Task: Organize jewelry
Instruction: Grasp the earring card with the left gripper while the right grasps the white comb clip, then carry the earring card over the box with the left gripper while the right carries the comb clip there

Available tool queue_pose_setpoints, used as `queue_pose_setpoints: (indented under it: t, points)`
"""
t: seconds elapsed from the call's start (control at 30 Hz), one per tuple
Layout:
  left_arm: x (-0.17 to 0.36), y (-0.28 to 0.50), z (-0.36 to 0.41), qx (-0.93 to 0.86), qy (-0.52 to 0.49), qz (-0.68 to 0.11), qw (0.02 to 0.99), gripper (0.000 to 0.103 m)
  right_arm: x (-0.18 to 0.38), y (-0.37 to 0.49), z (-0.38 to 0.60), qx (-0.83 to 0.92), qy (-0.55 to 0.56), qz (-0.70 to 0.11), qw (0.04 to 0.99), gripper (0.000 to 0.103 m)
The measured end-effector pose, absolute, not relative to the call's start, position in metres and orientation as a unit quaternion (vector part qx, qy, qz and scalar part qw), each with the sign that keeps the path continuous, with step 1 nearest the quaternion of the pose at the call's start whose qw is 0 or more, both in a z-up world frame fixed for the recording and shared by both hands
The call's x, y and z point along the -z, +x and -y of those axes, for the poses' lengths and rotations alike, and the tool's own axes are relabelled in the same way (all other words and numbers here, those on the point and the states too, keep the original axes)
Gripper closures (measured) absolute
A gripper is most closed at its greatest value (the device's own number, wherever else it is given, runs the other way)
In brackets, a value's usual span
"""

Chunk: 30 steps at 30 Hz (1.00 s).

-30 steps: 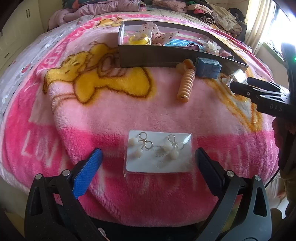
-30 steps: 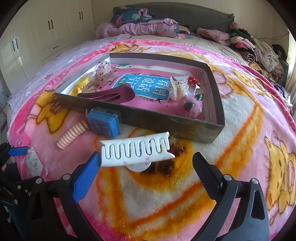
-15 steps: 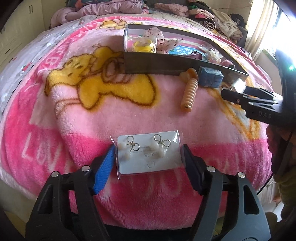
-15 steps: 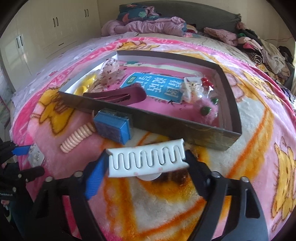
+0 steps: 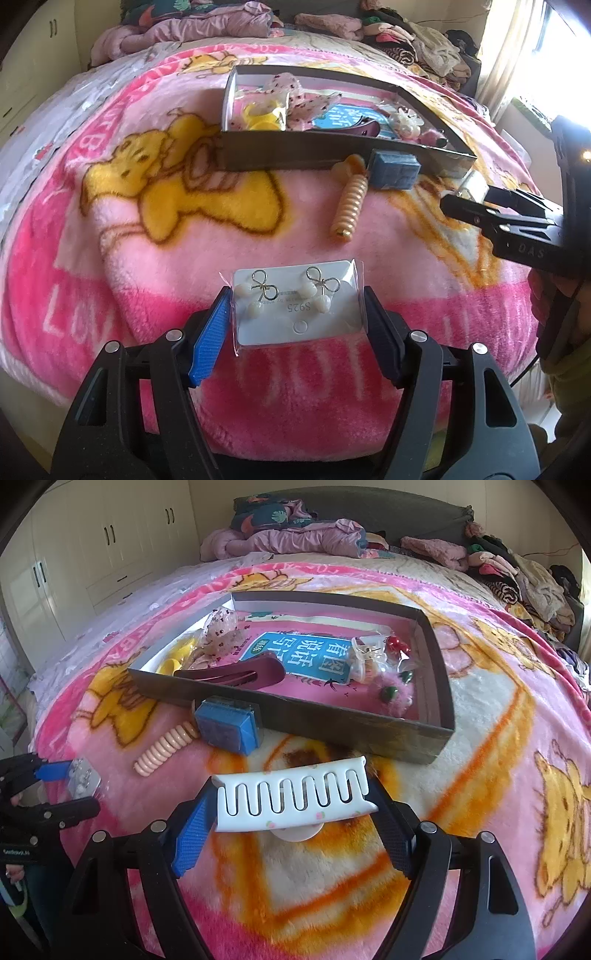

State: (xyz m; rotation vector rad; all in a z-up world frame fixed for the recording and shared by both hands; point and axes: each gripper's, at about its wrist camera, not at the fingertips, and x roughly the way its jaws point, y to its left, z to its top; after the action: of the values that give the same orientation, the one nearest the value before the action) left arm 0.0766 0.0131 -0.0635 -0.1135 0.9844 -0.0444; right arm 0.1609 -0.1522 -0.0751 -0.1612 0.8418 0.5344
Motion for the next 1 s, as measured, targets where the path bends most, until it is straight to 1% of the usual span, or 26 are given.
queue_pose_setpoints:
  t: [0.5,1.0]
  points:
    - [0.042,0.09,0.005,0.04,-0.043,-0.452,0.89,0.043,0.057,0.146,0.174,-0.25,-0.059,-0.394,0.883,0.026]
    - [0.02,0.113,0.012,0.055,-0.039,-0.434,0.898,0.043,0.042,0.15,0.18,-0.238,-0.054,-0.383,0.891,0.026]
